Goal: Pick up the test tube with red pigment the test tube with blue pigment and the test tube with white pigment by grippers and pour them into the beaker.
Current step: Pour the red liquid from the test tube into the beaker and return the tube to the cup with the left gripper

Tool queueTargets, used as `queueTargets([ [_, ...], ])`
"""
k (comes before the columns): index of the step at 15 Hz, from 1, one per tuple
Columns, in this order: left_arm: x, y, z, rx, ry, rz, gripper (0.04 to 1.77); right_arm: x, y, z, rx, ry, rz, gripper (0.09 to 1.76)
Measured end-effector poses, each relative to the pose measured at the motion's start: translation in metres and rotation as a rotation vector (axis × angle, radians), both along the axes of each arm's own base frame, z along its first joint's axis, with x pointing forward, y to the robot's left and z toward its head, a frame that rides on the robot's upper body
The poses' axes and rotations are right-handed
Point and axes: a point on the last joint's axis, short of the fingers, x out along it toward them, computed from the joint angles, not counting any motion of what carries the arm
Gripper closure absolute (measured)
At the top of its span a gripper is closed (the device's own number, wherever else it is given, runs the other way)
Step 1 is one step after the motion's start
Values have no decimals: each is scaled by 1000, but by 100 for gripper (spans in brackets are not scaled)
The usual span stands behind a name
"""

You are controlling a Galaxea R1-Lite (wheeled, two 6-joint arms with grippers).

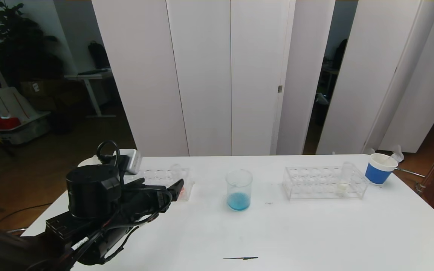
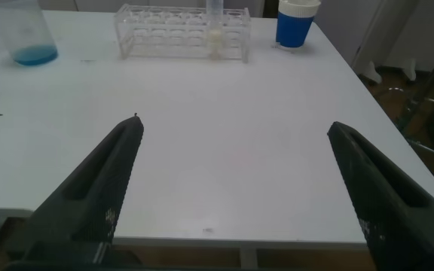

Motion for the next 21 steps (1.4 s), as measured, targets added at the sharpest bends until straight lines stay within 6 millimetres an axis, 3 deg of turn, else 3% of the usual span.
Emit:
queueTargets([
  [9,44,-18,-35,18,-5,67,6,0,0,0,0,0,0,10],
  [15,81,-20,-41,17,-36,136,6,0,0,0,-1,0,0,10],
  [21,99,-18,-55,37,-39,218,6,0,0,0,0,0,0,10],
])
